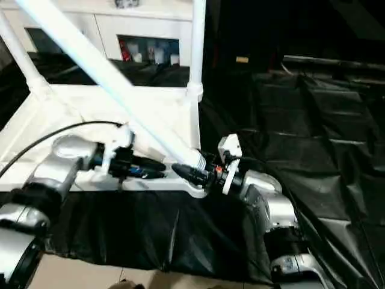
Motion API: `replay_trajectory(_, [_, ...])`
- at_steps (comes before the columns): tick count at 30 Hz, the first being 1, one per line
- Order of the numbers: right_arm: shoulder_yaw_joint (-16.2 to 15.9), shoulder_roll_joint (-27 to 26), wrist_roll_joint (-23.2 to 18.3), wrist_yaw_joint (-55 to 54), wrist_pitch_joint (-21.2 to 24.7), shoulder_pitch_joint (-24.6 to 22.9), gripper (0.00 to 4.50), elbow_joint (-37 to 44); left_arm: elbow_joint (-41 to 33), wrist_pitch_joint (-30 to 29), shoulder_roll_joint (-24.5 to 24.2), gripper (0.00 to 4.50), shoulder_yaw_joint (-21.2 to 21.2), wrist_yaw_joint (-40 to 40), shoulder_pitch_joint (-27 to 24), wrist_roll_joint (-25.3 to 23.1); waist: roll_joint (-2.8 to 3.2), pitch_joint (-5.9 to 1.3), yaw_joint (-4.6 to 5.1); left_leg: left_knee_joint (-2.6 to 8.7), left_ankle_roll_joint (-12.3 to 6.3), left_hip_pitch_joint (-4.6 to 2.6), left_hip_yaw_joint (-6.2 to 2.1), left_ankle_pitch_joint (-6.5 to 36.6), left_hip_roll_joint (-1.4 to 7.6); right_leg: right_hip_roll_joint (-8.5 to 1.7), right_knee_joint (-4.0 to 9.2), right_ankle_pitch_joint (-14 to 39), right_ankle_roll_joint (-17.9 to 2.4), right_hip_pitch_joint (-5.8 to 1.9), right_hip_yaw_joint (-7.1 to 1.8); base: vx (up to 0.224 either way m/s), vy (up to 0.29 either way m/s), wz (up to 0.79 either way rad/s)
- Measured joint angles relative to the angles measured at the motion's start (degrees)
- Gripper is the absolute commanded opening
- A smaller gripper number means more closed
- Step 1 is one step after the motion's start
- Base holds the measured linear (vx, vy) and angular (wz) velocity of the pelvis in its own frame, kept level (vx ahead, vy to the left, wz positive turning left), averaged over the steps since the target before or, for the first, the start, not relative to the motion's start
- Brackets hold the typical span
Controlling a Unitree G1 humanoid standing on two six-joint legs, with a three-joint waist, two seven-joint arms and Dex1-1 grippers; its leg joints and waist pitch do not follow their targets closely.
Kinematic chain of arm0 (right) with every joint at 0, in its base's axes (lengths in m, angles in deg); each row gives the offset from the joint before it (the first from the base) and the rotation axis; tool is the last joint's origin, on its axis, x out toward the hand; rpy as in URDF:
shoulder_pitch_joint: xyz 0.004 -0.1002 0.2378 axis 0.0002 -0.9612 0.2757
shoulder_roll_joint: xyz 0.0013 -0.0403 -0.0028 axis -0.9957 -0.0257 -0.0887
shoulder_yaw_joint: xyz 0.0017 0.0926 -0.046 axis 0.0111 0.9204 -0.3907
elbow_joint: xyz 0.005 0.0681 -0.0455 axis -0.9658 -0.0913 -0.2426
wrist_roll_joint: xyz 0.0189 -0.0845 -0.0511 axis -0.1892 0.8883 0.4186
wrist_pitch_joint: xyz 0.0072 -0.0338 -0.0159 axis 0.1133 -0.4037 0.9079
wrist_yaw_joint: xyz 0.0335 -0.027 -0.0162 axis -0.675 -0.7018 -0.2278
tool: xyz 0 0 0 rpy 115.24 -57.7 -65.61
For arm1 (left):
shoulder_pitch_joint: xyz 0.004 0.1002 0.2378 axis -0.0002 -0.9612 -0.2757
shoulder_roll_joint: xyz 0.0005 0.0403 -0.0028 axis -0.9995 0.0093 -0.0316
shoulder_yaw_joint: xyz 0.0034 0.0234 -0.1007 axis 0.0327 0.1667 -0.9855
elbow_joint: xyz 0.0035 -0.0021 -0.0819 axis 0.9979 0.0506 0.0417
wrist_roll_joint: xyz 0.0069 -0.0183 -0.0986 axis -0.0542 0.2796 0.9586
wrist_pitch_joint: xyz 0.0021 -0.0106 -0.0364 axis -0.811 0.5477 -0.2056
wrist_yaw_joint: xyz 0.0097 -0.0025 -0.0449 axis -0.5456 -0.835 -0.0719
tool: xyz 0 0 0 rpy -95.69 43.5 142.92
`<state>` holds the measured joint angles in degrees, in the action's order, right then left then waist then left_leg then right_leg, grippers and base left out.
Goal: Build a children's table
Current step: Insert table leg to table base
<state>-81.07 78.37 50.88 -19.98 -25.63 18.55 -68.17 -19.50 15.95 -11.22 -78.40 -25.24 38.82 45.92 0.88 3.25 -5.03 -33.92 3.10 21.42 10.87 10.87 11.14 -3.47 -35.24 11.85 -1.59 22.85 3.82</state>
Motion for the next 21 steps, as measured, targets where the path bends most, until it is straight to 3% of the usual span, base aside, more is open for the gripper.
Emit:
replay_trajectory(12, [1.8,-0.6,-3.2,-1.2,3.3,0.0,3.25,3.2,-1.6,-16.2,3.4,2.31,-10.5,1.6,0.9,13.8,0.01,0.01,-0.11,-0.01,0.01,0.0,0.05,0.0,0.0,0.0,-0.02,0.0,0.0,0.0,-0.01,0.0,0.0,0.0])
replay_trajectory(21, [2.6,-0.6,-4.4,-1.4,4.4,0.0,3.25,4.9,-6.6,-22.2,6.9,3.11,-13.1,3.9,2.7,19.4,0.0,0.0,-0.11,-0.02,0.0,-0.01,0.05,0.0,0.01,0.0,-0.03,0.0,0.0,-0.01,-0.01,0.0,0.0,0.0])
